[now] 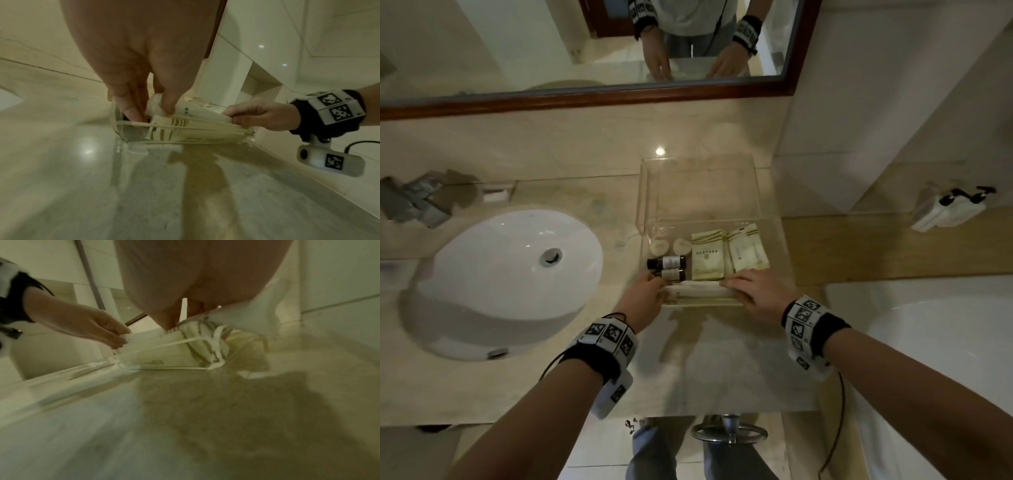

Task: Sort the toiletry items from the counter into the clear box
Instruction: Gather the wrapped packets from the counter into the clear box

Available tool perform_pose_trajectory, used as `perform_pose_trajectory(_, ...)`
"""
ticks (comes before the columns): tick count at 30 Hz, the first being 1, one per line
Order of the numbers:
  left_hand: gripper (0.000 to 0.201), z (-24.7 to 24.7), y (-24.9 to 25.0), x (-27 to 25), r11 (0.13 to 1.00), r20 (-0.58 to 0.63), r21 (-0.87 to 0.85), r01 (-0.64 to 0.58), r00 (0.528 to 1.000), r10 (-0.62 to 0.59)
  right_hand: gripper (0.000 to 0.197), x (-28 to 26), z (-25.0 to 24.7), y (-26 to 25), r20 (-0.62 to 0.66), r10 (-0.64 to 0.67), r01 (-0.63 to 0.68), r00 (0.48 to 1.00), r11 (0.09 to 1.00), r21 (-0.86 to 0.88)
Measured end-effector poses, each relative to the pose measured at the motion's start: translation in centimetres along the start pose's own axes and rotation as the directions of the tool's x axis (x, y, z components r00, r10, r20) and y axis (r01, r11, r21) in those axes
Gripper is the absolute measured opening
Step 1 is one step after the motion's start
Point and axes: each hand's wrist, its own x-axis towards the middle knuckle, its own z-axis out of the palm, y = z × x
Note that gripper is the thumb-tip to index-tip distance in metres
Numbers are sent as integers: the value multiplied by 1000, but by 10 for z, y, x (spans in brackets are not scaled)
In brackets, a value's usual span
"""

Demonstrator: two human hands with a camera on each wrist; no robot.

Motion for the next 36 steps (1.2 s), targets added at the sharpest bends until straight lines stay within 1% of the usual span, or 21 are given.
perform_pose_trajectory(2,26,-1,0,2,999,6,31,10,1000,-10,33,6,2,-9,-8,43,-43,999,997,67)
perform_pose_trajectory(5,27,1,-2,1,996,-4,86,39,999,-39,31,16,6,-20,16,91,-92,996,984,151)
perform_pose_trajectory(7,25,2,-5,0,996,-33,83,45,999,-43,30,16,3,-21,9,103,-103,995,981,166)
perform_pose_trajectory(8,24,2,-6,-1,997,-58,66,46,997,-43,31,14,0,-19,2,101,-101,995,986,136)
perform_pose_trajectory(10,22,3,-7,-4,999,-95,24,41,995,-39,32,8,-9,-9,28,135,-136,990,990,29)
perform_pose_trajectory(12,21,5,-5,-6,1000,-86,16,17,996,-15,28,5,-17,1,91,194,-189,977,980,-64)
perform_pose_trajectory(13,22,6,-3,-6,1000,-80,16,2,997,-1,25,5,-18,4,105,211,-203,972,976,-83)
perform_pose_trajectory(14,22,8,-2,-6,1000,-82,13,-10,997,11,23,6,-18,5,95,217,-210,972,975,-78)
perform_pose_trajectory(16,22,9,-2,-5,1000,-86,6,-23,996,23,20,12,-14,-1,30,222,-221,975,975,-35)
perform_pose_trajectory(19,24,6,-1,-4,1000,-63,14,-5,998,6,17,22,-5,-12,-68,252,-250,965,968,32)
perform_pose_trajectory(22,24,2,1,-4,1000,-55,16,11,998,-10,16,28,2,-19,-87,257,-247,963,962,113)
perform_pose_trajectory(24,23,2,3,-4,999,-70,-25,33,997,-35,18,31,4,-22,-58,261,-248,963,952,178)
perform_pose_trajectory(26,24,2,3,-3,994,-102,-89,63,992,-72,20,34,6,-24,-14,257,-249,966,947,204)
perform_pose_trajectory(27,25,2,2,-2,990,-118,-121,74,989,-89,22,35,5,-26,7,250,-246,968,948,204)
perform_pose_trajectory(29,30,1,-1,-1,983,-136,-159,91,984,-113,25,33,4,-25,7,225,-221,974,952,210)
perform_pose_trajectory(31,38,1,-3,-2,986,-135,-144,89,985,-109,25,26,0,-21,-45,207,-192,977,957,215)
perform_pose_trajectory(32,39,1,-4,-3,988,-139,-134,79,986,-98,23,22,-2,-17,-80,199,-179,977,963,200)
perform_pose_trajectory(33,37,1,-5,-3,990,-146,-125,65,986,-83,19,18,-4,-13,-101,195,-175,976,969,174)
perform_pose_trajectory(34,33,2,-5,-3,992,-153,-113,52,986,-69,17,15,-5,-9,-95,194,-180,976,973,143)
perform_pose_trajectory(36,27,4,-5,-1,996,-150,-82,45,987,-57,16,11,-3,-5,-24,217,-214,976,972,101)
